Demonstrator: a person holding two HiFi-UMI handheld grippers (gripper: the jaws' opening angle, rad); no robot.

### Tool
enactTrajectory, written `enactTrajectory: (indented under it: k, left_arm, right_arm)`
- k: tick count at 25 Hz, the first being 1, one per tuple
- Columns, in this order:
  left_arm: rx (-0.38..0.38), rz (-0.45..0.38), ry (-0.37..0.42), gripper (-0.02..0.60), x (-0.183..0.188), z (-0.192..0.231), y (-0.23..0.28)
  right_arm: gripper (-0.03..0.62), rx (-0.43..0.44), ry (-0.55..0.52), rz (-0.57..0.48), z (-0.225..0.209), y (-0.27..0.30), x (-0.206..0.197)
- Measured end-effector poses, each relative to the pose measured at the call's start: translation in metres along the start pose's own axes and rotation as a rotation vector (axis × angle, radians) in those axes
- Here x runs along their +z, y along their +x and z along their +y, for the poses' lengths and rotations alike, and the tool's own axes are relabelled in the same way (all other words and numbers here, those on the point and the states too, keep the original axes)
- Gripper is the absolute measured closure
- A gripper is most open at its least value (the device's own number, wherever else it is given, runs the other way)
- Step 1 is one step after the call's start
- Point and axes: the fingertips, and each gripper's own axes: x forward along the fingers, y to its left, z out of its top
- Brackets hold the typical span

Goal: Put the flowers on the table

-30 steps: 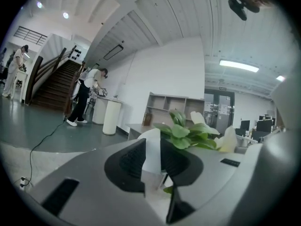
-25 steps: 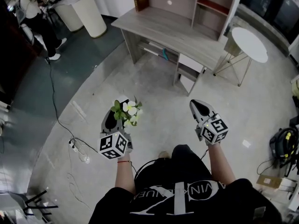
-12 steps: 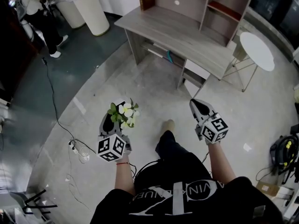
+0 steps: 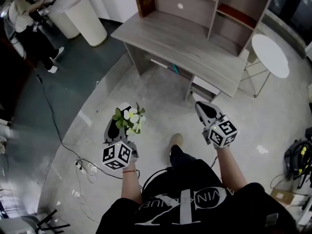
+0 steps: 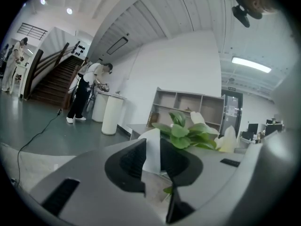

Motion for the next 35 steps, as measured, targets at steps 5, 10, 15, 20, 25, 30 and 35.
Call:
enactTrajectory:
  k: [5, 10, 15, 20, 25, 30, 35]
  left_arm:
    - [-0.026, 0.009, 0.008, 0.491, 0.008, -0.006, 0.051]
    - [-0.045, 0.002, 0.019, 0.491, 0.024, -0.010, 0.104]
    - [-0.074, -0.004, 0.026, 0.492, 0.032, -0.018, 0.148]
    - [-0.112, 0.009, 0.040, 0.492, 0.030, -0.033, 0.184]
    - [-0.148, 0.010, 0.044, 0.492, 0.035, -0.049, 0.212]
    - [-0.223, -0.001, 0.064, 0.494, 0.049, -0.081, 0.245]
    - [-0.300, -0.004, 0.078, 0.494, 0.057, -0.120, 0.266]
  right_arm:
    - [0.583, -0.025, 0.013, 0.005, -0.034, 0.025, 0.008]
    - [0.583, -0.036, 0.013, 0.003, -0.065, 0.056, 0.022]
    - [0.583, -0.044, 0.001, -0.002, -0.089, 0.080, 0.033]
    - [0.583, -0.062, 0.002, -0.001, -0.112, 0.091, 0.037]
    - [0.583, -0.107, 0.018, -0.006, -0.133, 0.083, 0.035]
    - [0.583, -0.174, 0.032, -0.046, -0.155, 0.067, 0.042]
    - [0.583, -0.226, 0.056, -0.074, -0.179, 0.050, 0.049]
